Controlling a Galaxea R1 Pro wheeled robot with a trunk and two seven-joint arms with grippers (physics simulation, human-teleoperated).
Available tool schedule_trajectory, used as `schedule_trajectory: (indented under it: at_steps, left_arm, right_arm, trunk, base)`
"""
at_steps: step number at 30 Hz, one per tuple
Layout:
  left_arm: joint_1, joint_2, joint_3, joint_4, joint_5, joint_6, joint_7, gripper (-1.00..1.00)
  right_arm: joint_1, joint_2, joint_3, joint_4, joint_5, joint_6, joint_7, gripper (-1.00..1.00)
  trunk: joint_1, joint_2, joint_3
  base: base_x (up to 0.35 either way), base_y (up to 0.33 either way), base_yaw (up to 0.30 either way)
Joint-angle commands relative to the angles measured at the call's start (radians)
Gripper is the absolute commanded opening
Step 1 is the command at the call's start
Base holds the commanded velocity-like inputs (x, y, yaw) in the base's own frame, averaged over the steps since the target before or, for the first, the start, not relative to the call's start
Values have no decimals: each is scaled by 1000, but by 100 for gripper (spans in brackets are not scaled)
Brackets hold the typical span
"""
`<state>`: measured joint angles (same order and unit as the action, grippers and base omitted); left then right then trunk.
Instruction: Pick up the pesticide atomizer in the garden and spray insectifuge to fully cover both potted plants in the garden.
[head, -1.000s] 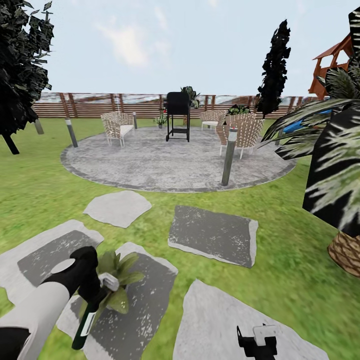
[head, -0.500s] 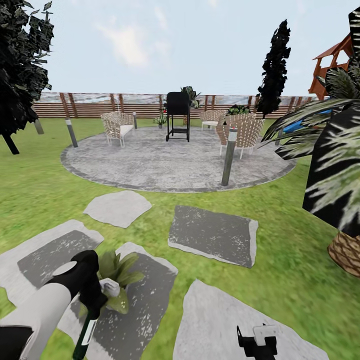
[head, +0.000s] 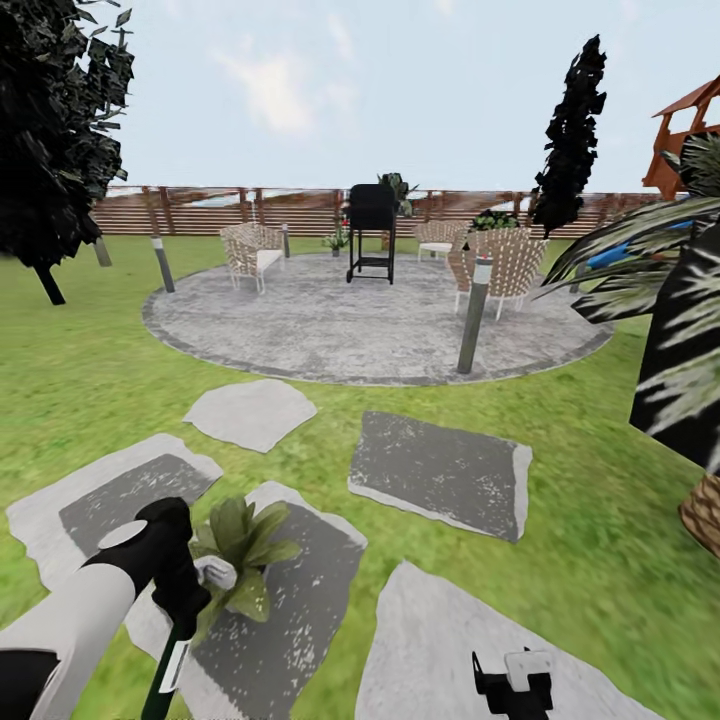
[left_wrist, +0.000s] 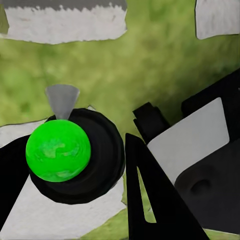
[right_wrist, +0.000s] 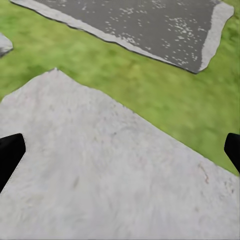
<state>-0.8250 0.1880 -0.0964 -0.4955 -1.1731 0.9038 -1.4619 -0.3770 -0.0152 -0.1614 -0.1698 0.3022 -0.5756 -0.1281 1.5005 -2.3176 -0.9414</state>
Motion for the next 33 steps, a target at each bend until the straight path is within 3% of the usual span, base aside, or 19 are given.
schedule_trajectory:
  at_steps: [1, 15, 17, 21, 25, 29, 33]
  left_arm:
    - [-2, 0, -3, -2, -6, 11, -12, -100]
    - [-18, -16, -3, -6, -7, 16, -19, -100]
    - [-60, -16, -3, -9, -6, 17, -21, -100]
    - [-78, -14, -4, -10, -7, 16, -39, -100]
    - [-103, -14, -20, -11, -62, 15, -109, -100]
    - [-112, -11, -45, -11, -134, 13, -109, -100]
    - [-103, -1, -56, -6, -165, 2, -109, -100]
  right_arm:
    - [-1, 0, -4, 1, 11, -3, -5, 100]
    - [-1, -2, -4, 1, 11, -3, -6, 100]
    - [-1, -1, -4, 1, 11, -3, -6, 100]
    - [-1, -2, -4, 1, 11, -3, -6, 100]
    - [-1, -2, -4, 1, 11, -3, -6, 100]
    - [-1, -2, -4, 1, 11, -3, -6, 100]
    - [-1, -2, -4, 1, 11, -3, -6, 100]
  trunk:
    - [0, 0, -1]
    - [0, 0, -1]
    - [0, 0, -1]
    - [0, 0, -1]
    - [0, 0, -1]
    - [0, 0, -1]
    - [0, 0, -1]
  base:
    - [0, 0, 16]
    - [97, 0, 2]
    - [0, 0, 0]
    - [0, 0, 0]
    - [0, 0, 0]
    - [0, 0, 0]
    - [0, 0, 0]
